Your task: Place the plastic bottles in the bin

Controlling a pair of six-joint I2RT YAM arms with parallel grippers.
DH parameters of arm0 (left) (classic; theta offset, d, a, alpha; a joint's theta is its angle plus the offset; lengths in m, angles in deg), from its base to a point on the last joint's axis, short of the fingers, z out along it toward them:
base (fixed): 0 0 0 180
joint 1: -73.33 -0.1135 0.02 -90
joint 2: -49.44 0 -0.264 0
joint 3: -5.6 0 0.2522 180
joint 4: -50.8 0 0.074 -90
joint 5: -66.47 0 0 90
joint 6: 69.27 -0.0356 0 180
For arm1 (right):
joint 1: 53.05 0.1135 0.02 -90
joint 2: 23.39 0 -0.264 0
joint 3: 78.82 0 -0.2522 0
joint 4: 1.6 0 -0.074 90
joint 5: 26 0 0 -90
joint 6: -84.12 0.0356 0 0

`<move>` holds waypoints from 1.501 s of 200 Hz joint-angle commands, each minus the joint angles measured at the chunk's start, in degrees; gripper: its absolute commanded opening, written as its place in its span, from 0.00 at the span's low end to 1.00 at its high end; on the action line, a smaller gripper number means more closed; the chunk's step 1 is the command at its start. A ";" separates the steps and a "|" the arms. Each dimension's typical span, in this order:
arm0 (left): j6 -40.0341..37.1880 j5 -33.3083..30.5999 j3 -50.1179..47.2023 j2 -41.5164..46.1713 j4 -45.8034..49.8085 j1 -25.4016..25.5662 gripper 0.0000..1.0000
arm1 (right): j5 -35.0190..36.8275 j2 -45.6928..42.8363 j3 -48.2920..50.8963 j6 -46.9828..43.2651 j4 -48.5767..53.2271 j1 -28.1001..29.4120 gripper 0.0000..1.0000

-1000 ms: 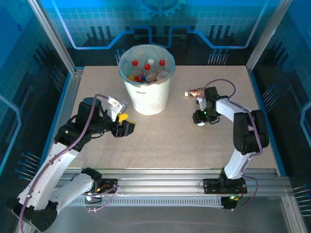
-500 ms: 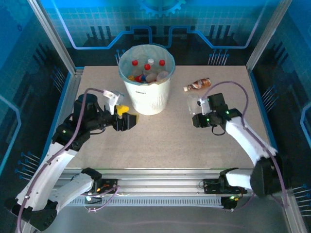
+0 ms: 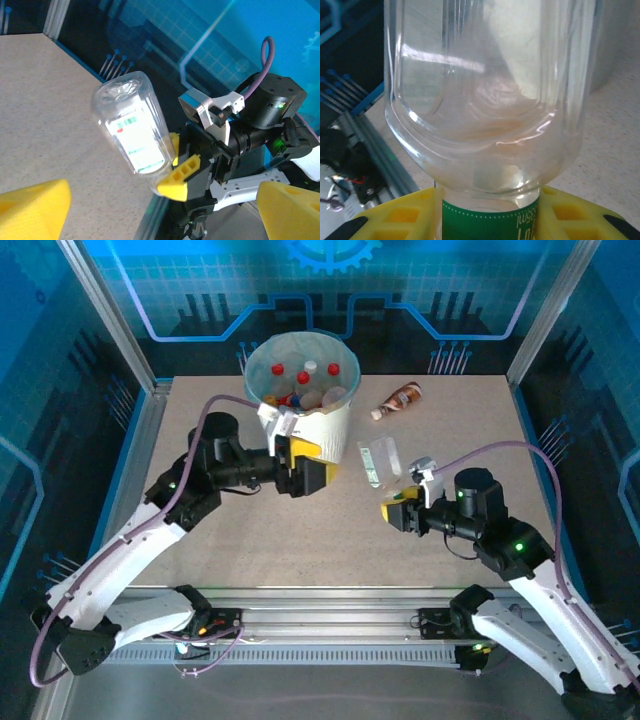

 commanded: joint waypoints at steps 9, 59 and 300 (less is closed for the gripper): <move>4.94 -1.92 2.12 -1.89 -5.91 1.25 0.98 | 4.42 -0.20 -2.65 0.03 -4.85 6.82 0.23; 7.79 -4.06 2.21 -2.74 -4.83 1.58 0.98 | 11.58 2.40 -4.98 -1.94 -6.36 15.97 0.23; -10.43 -23.61 20.38 -4.48 10.67 3.01 0.37 | 43.77 4.08 -12.77 7.66 0.97 22.30 0.83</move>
